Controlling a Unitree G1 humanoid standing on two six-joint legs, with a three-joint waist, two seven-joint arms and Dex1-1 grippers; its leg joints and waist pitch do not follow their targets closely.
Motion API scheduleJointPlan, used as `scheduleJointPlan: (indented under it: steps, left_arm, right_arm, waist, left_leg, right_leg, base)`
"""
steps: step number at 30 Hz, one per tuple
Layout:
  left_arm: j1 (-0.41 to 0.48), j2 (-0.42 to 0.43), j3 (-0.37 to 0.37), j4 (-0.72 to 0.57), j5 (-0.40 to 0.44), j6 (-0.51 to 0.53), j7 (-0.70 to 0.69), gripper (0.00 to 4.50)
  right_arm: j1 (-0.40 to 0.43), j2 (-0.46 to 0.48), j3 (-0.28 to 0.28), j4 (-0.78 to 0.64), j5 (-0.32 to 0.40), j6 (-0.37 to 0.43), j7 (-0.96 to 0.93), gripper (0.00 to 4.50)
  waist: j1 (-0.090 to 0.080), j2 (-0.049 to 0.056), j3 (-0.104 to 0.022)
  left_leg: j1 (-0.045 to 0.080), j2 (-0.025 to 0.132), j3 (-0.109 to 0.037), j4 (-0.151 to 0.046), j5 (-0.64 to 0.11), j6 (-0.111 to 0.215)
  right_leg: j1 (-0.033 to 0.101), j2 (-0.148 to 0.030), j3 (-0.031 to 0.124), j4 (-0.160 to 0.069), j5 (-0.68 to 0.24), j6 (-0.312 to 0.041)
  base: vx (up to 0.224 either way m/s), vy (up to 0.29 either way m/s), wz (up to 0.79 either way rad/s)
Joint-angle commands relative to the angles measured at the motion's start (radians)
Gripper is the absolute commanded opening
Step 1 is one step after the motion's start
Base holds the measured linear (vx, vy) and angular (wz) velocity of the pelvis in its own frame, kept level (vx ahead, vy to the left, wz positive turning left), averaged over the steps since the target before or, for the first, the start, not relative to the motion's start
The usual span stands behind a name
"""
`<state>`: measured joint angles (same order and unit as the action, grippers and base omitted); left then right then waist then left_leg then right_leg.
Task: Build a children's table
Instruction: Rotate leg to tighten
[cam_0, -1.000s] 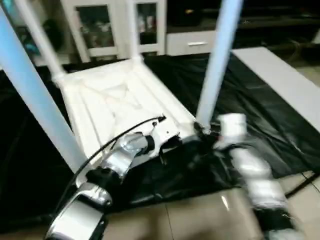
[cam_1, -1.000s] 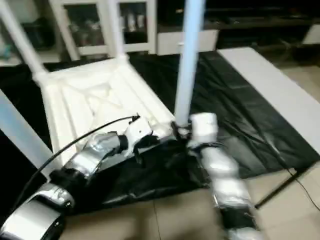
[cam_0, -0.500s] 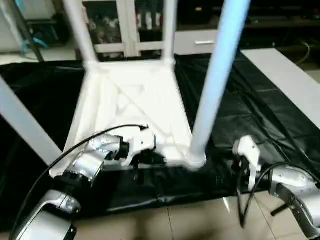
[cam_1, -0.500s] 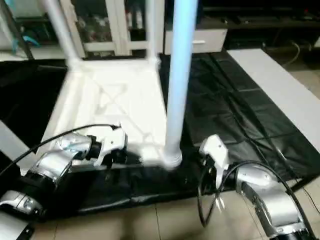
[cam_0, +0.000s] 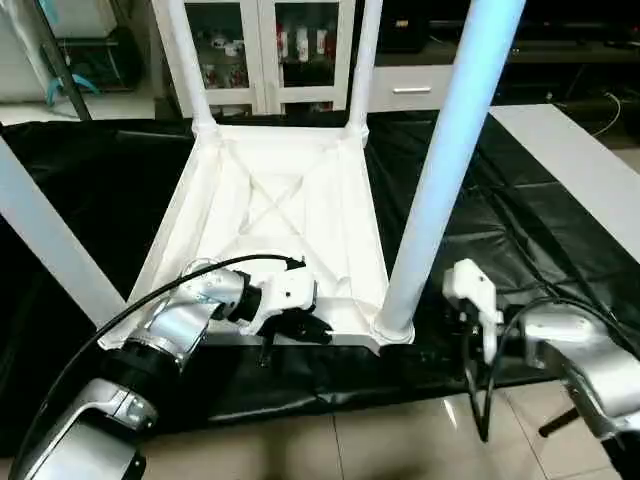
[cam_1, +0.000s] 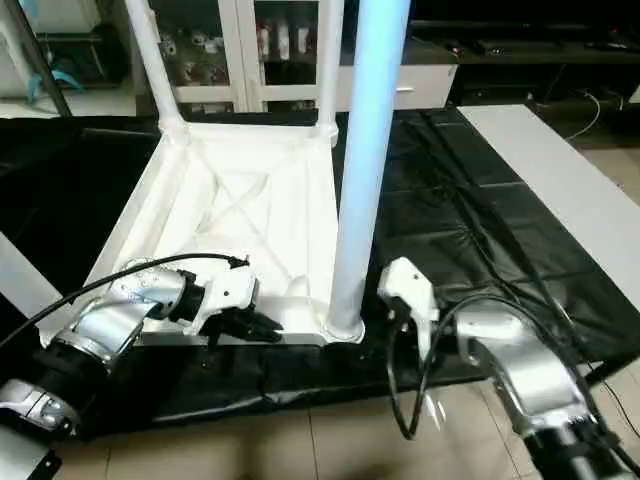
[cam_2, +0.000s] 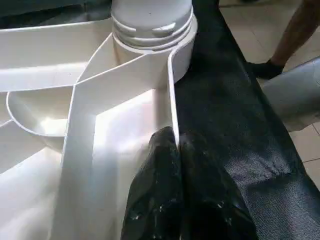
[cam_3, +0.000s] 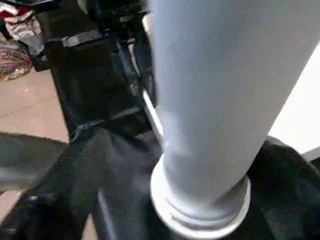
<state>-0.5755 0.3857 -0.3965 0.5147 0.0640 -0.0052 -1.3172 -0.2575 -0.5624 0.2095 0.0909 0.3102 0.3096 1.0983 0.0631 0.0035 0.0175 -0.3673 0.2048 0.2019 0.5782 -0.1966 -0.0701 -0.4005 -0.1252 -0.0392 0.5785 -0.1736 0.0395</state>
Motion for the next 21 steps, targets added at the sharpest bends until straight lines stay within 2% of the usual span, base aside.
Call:
scheduleJointPlan:
  steps: [1, 3, 7, 8, 15, 21]
  left_arm:
    - [0.038, 0.002, -0.096, 0.024, 0.062, 0.02, -0.044, 0.0]
    - [0.041, 0.004, -0.097, 0.017, 0.063, 0.026, -0.04, 0.0]
    - [0.047, 0.006, -0.096, 0.009, 0.063, 0.032, -0.039, 0.0]
    - [0.048, 0.006, -0.096, 0.007, 0.063, 0.034, -0.039, 0.0]
    - [0.053, 0.015, -0.099, 0.003, 0.066, 0.036, -0.038, 0.0]
    - [0.051, 0.017, -0.099, 0.003, 0.072, 0.036, -0.037, 0.0]
  right_arm:
    - [-0.027, 0.005, 0.025, 0.029, -0.017, -0.023, 0.015, 4.05]
    - [-0.047, 0.018, 0.029, 0.065, -0.028, -0.045, 0.015, 3.81]
    - [-0.058, 0.023, 0.027, 0.086, -0.031, -0.054, 0.019, 3.45]
    - [-0.06, 0.023, 0.026, 0.089, -0.03, -0.055, 0.02, 3.45]
    - [-0.061, 0.013, 0.027, 0.121, -0.048, -0.087, 0.043, 2.68]
    - [-0.062, 0.011, 0.029, 0.135, -0.055, -0.107, 0.051, 2.34]
  waist:
    - [-0.002, -0.011, -0.046]
    - [-0.002, -0.013, -0.045]
    - [-0.001, -0.015, -0.047]
    - [-0.002, -0.015, -0.047]
    - [0.0, -0.009, -0.048]
    - [0.0, -0.01, -0.047]
  left_leg:
    - [0.011, 0.02, -0.001, -0.063, -0.149, 0.08]
    - [0.012, 0.021, -0.001, -0.064, -0.165, 0.074]
    - [0.014, 0.021, -0.002, -0.063, -0.161, 0.069]
    - [0.013, 0.021, -0.002, -0.062, -0.157, 0.07]
    - [0.014, 0.02, -0.002, -0.06, -0.153, 0.075]
    - [0.013, 0.021, -0.002, -0.061, -0.167, 0.072]
  right_leg:
    - [0.04, -0.006, 0.015, -0.038, -0.064, -0.276]
    - [0.039, -0.007, 0.015, -0.04, -0.088, -0.273]
    - [0.04, -0.006, 0.016, -0.037, -0.07, -0.271]
    - [0.041, -0.006, 0.016, -0.036, -0.063, -0.273]
    - [0.042, -0.005, 0.015, -0.036, -0.05, -0.281]
    - [0.041, -0.004, 0.015, -0.036, -0.059, -0.282]
  base:
    - [0.0, 0.0, 0.0]
    - [0.0, 0.0, 0.0]
    - [0.0, 0.0, 0.0]
    - [0.0, 0.0, 0.0]
    - [0.0, 0.0, 0.0]
    - [0.0, 0.0, 0.0]
